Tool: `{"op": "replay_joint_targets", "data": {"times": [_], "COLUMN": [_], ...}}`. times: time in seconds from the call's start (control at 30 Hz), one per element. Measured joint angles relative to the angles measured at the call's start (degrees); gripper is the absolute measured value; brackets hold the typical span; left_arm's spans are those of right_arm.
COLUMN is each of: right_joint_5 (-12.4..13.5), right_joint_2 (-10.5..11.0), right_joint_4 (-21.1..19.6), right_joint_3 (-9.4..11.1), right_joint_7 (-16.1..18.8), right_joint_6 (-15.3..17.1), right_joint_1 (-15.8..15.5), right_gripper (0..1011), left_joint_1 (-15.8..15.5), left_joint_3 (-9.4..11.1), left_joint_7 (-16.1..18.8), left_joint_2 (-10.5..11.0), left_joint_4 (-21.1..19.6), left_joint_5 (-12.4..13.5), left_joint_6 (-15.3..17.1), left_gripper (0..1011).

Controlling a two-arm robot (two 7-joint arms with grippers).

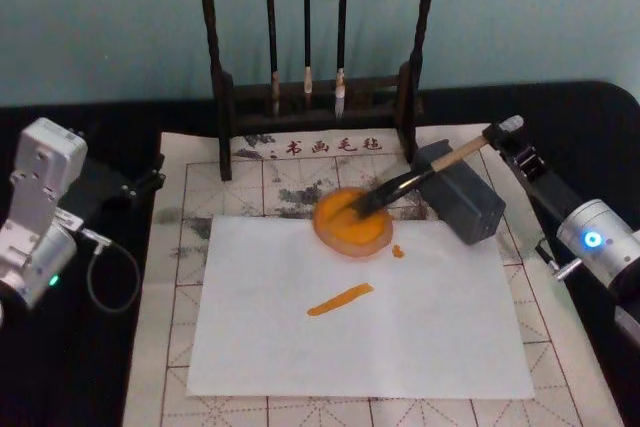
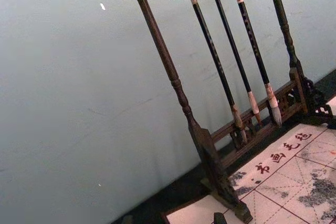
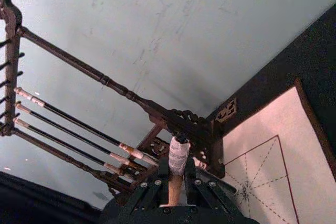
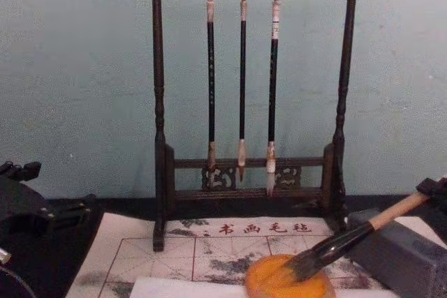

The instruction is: Pick up the brush from the inkstone, write on the paper, then place the brush back to its original position.

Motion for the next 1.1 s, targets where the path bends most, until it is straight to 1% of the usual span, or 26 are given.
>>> {"op": "replay_joint_targets", "data": {"times": [0.27,0.63,0.97,1.1], "right_joint_5": [2.82,5.26,8.17,8.97], "right_joint_2": [0.49,1.27,2.14,2.36], "right_joint_4": [-0.45,-1.16,-2.10,-2.43], "right_joint_3": [-0.11,-0.78,-1.27,-1.38], "right_joint_7": [-0.70,-1.03,-0.88,-0.93], "right_joint_6": [0.49,0.53,1.20,1.26], "right_joint_1": [-0.11,-0.08,-0.09,-0.13], "right_gripper": [198,198,198,198], "left_joint_1": [0.00,0.00,0.00,0.00], "left_joint_3": [0.00,0.00,0.00,0.00], "left_joint_7": [0.00,0.00,0.00,0.00], "left_joint_2": [0.00,0.00,0.00,0.00], "left_joint_4": [0.00,0.00,0.00,0.00], "left_joint_5": [0.00,0.00,0.00,0.00], "left_joint_6": [0.00,0.00,0.00,0.00], "left_gripper": [1001,1001,1001,1001]}}
